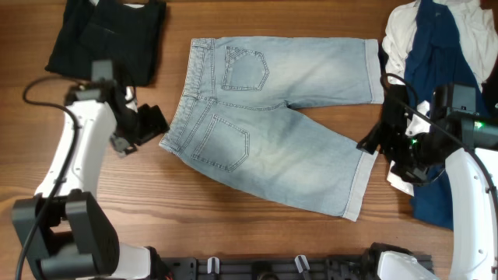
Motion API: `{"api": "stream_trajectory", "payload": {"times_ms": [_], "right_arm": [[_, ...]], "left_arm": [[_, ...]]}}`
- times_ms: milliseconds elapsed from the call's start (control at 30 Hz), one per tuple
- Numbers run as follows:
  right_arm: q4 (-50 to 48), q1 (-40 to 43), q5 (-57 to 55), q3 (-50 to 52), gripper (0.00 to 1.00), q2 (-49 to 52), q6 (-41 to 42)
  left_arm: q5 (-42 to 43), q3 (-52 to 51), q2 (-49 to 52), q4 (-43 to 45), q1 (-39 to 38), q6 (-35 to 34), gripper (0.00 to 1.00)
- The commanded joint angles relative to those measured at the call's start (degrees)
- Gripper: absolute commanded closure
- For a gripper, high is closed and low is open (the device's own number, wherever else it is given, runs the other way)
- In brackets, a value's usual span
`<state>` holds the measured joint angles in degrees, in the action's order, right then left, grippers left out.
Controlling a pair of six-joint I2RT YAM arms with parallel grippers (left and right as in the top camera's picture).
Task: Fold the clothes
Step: 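Grasp the waistband with the left gripper and the leg hem with the right gripper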
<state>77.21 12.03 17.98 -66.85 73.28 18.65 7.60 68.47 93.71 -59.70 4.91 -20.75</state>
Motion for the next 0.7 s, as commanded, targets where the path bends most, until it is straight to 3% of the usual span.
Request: {"api": "stream_trajectory", "payload": {"times_ms": [0, 67, 167, 333, 433, 533, 667], "right_arm": [[0.17, -0.15, -6.01, 2.54, 0.14, -0.13, 12.11], [0.02, -0.24, -10.03, 6.21, 0.17, -0.11, 17.38], [-0.90, -0.24, -11.26, 10.38, 0.17, -0.13, 22.12], [-2.21, -1.40, -13.79, 15.06, 0.19, -0.92, 28.76], [-2.08, -6.78, -15.50, 16.57, 0.19, -4.26, 34.21], [-0.48, -16.65, -18.62, 16.72, 0.19, -8.74, 44.68], [-0.39, -23.50, -19.47, 17.40, 0.25, -8.35, 52.37]], "left_arm": [[0.90, -9.33, 0.04, 11.65, -1.88, -14.71, 0.22], [0.87, -14.58, 0.04, 21.05, -2.86, -20.31, 0.27], [-0.13, -18.18, 0.07, 27.91, -4.02, -22.21, 0.31], [-3.67, -18.67, 2.56, 30.38, -5.09, -22.23, 0.31], [-3.80, -18.67, 6.40, 32.70, -5.07, -22.25, 0.31], [-3.80, -18.64, 9.81, 34.36, -5.07, -22.23, 0.32], [-3.78, -18.64, 10.43, 34.47, -5.07, -22.23, 0.38]]}}
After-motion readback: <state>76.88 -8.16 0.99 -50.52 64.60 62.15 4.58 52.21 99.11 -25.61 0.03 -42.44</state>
